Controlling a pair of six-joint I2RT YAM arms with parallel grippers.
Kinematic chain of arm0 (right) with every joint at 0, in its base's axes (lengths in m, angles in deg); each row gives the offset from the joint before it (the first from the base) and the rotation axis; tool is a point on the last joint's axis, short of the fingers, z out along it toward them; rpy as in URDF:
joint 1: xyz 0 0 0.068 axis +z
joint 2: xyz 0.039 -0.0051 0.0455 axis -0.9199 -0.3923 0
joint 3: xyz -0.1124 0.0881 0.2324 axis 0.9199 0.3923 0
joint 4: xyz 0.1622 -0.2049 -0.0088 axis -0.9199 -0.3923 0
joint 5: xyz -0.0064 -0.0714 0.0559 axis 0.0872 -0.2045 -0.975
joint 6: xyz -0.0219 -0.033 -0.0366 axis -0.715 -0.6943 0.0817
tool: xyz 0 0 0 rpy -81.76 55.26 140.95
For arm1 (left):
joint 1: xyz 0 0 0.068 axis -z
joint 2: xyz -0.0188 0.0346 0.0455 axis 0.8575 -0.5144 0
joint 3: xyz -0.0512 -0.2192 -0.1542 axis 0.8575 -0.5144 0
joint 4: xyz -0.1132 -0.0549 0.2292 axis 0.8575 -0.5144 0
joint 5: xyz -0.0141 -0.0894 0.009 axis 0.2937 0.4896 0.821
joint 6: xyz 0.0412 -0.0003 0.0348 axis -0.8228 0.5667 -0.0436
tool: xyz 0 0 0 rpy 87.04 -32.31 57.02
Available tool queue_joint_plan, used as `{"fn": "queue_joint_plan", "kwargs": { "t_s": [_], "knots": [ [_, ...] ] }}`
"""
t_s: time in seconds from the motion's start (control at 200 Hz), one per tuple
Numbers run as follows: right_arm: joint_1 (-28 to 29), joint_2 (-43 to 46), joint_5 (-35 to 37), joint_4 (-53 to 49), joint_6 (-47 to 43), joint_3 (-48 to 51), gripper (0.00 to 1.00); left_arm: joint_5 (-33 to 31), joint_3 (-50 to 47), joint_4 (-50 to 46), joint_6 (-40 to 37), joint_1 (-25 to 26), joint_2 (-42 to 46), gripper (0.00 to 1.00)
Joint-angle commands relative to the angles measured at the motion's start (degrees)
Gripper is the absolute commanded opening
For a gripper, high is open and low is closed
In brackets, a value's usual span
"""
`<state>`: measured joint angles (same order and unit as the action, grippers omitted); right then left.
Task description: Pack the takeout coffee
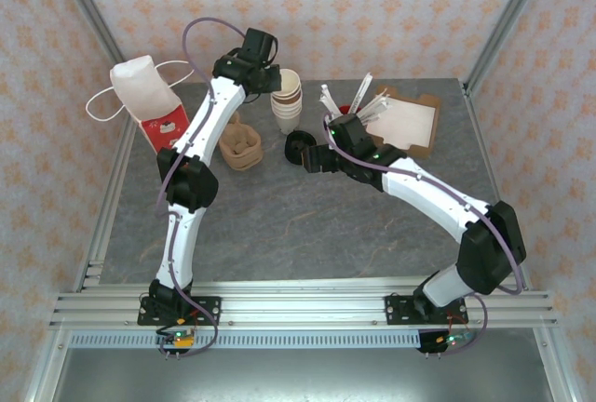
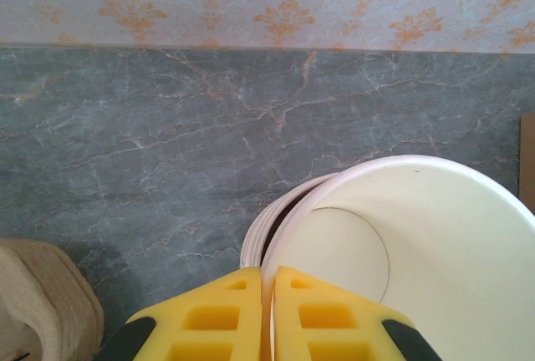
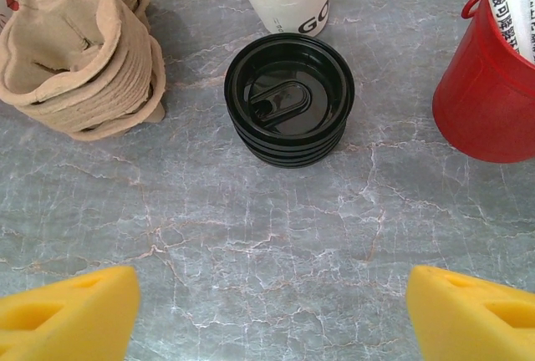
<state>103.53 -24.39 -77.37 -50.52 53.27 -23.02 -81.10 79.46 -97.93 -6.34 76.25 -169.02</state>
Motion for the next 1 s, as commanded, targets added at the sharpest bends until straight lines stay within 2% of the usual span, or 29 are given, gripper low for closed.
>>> {"fn": "queue_joint_plan", "kwargs": {
  "t_s": [0.0, 0.235, 0.385, 0.455, 0.505, 0.596, 0.646, 0.731, 0.791, 0.896, 0.996],
  "knots": [
    [0.46, -0.60, 1.02, 0.66, 0.82, -3.32, 0.83, 1.13, 2.01, -0.95, 1.11, -0.78, 3.83, 0.09],
    [0.46, -3.50, 2.42, 0.73, 1.07, -6.88, 0.84, -1.41, 7.96, -7.29, 2.40, -0.80, 0.27, 0.07],
    [0.45, -3.91, 3.30, 1.59, 1.78, -7.16, 0.83, 4.52, 4.99, -2.26, 6.70, -1.17, 1.02, 0.09],
    [0.40, -3.83, 3.63, 1.61, 1.86, -7.21, 0.83, 5.19, 5.00, -1.08, 7.92, -1.30, 0.78, 0.10],
    [0.47, -3.83, 3.85, 1.52, 1.91, -7.08, 0.84, 3.36, 5.54, -1.60, 7.63, -1.22, 0.60, 0.10],
    [0.42, -3.77, 4.41, 1.37, 2.05, -7.03, 0.84, -4.88, 7.00, -4.38, 4.72, -0.28, 0.48, 0.11],
    [0.47, -3.91, 5.77, 1.67, 2.34, -7.00, 0.83, -6.44, 6.88, -5.12, 3.99, -0.09, 0.70, 0.11],
    [0.17, -3.98, 8.57, 4.08, 3.57, -7.09, 0.83, -1.38, 6.10, -4.82, 5.07, -0.57, 0.67, 0.11],
    [-1.10, -3.87, 5.71, 8.66, 5.46, -6.64, 0.83, 2.17, 5.18, -3.49, 6.49, -1.04, 0.84, 0.11],
    [-4.05, -5.29, -0.73, 17.08, 10.85, -7.54, 0.78, 2.39, 4.91, -2.53, 7.10, -1.21, 0.89, 0.10],
    [-4.79, -9.35, -0.23, 18.76, 12.80, -12.51, 0.71, 3.18, 4.86, -2.28, 7.65, -1.43, 1.06, 0.10]
  ]
}}
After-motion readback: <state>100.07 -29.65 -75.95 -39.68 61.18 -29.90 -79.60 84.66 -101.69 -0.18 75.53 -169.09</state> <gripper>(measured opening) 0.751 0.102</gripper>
